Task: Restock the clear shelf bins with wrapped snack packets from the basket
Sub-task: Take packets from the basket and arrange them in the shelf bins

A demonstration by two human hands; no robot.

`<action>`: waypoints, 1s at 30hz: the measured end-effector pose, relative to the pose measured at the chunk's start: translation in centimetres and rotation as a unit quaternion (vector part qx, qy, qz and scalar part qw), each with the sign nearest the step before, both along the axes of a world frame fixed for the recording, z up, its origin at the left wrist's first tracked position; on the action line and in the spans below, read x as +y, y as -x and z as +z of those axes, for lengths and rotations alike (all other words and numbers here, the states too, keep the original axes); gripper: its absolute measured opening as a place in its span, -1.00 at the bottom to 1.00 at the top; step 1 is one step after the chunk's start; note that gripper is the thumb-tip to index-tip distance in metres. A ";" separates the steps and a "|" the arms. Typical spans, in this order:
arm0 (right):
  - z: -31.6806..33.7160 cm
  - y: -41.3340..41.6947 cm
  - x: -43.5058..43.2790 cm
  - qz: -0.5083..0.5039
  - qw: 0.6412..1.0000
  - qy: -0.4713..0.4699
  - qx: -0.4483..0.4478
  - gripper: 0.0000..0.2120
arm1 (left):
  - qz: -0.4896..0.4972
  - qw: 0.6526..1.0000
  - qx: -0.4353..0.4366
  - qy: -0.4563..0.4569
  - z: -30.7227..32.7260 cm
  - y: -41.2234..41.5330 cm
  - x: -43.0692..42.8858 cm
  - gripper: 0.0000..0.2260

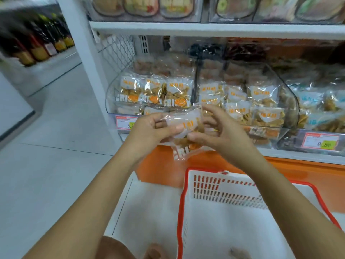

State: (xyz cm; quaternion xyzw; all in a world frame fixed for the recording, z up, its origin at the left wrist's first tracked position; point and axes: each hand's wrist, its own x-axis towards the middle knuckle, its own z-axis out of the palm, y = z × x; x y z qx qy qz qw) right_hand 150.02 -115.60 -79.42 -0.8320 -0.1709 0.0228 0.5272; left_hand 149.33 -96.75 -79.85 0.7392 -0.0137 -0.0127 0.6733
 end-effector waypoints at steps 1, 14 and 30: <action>0.6 -0.6 1.0 0.013 0.999 0.030 -0.022 -0.35 | 0.003 1.000 -0.017 -0.016 0.4 -0.1 0.6 -0.86; 2.6 -14.6 11.9 -0.009 0.977 0.171 -0.124 -0.57 | 0.234 0.968 -0.016 -0.094 -2.0 -4.7 6.9 -0.82; -6.0 -2.8 -0.5 0.019 0.922 0.179 -0.341 -0.68 | -0.026 0.936 -0.072 -0.343 -5.5 -1.0 -0.8 -0.72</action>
